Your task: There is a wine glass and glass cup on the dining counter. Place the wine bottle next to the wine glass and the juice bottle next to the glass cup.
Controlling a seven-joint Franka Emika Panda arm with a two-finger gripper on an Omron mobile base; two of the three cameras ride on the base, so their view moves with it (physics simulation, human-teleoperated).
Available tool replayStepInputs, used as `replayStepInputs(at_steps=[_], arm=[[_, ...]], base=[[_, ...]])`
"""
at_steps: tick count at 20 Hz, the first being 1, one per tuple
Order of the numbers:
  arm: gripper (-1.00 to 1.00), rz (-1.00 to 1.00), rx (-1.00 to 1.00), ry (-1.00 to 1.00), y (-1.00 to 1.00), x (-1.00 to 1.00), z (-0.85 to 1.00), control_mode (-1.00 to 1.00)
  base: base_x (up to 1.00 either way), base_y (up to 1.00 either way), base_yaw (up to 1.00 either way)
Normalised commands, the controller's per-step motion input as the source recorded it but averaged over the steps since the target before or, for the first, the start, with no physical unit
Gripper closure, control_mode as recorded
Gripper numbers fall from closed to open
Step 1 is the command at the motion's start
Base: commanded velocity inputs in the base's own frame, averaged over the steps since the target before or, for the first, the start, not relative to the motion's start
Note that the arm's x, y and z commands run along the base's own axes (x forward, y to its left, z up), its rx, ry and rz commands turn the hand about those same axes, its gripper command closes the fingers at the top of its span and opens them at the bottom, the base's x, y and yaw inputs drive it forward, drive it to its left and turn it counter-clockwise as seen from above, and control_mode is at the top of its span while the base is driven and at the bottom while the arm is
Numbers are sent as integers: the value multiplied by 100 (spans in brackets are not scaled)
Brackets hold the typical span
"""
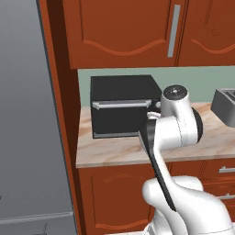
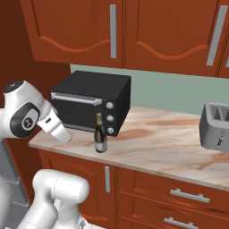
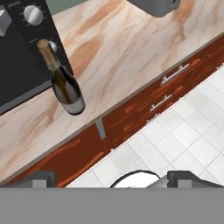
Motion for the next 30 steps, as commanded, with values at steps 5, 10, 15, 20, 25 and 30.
replayStepInputs(at_steps=[5,10,15,20,25,30], arm=[[-100,-1,-5,0,-3,30,-19,-100],[-100,0,-2,0,-14,16,-15,-100],[-100,0,0,0,-9,20,-7,-100],[-100,0,-1,0,-11,28,-4,-100],[-100,0,-1,4,-8,42,-9,-100],[-100,4,0,15,-7,31,-18,-100]], base=[[0,0,0],[0,0,0],[0,0,0],[0,0,0],[0,0,0],[0,0,0]])
